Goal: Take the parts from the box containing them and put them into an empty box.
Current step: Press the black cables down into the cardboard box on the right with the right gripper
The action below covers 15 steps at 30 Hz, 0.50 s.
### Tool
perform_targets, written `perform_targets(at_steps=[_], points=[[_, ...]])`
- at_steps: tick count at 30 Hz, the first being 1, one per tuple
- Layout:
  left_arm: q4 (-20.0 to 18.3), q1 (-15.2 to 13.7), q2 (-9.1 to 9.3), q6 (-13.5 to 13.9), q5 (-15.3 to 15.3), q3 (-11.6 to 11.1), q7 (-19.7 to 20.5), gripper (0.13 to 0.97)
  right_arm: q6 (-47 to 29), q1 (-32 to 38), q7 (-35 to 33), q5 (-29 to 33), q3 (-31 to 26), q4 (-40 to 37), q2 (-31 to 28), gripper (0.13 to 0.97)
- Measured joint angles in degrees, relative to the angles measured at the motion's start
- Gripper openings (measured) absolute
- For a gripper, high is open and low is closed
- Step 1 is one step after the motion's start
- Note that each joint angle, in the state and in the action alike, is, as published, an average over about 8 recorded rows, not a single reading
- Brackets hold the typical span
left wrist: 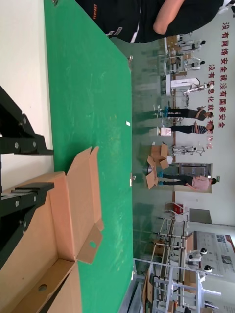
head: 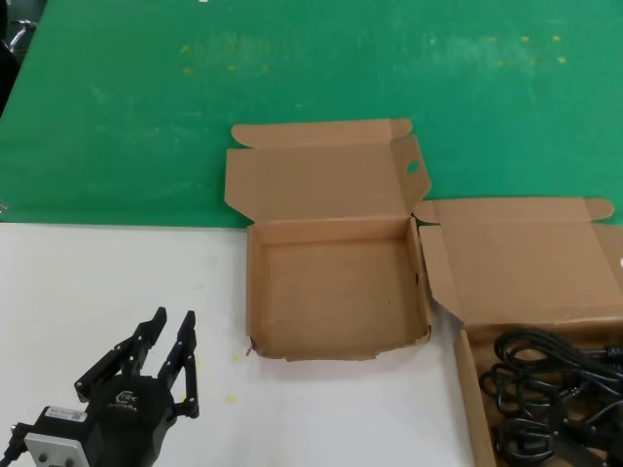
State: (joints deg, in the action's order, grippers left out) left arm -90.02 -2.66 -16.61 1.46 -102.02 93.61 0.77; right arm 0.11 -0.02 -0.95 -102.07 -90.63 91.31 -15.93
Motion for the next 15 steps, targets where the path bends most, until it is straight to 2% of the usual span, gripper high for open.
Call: perform_targets(at_steps=[3, 9, 15], points=[[0.0, 0.0, 0.0, 0.0, 0.0, 0.0, 0.0, 0.291, 0.1, 0.0, -0.1, 0.1, 0.0, 0.0, 0.0, 0.966], [0.0, 0.0, 0.0, 0.0, 0.0, 0.0, 0.0, 0.221, 1.1, -0.1, -0.1, -0.6, -1.3, 0.5, -2.0, 0.966], [0.0, 0.0, 0.0, 0.0, 0.0, 0.0, 0.0, 0.169, 3.2, 1.3, -1.6, -5.0, -6.6, 1.2, -10.2, 0.966]])
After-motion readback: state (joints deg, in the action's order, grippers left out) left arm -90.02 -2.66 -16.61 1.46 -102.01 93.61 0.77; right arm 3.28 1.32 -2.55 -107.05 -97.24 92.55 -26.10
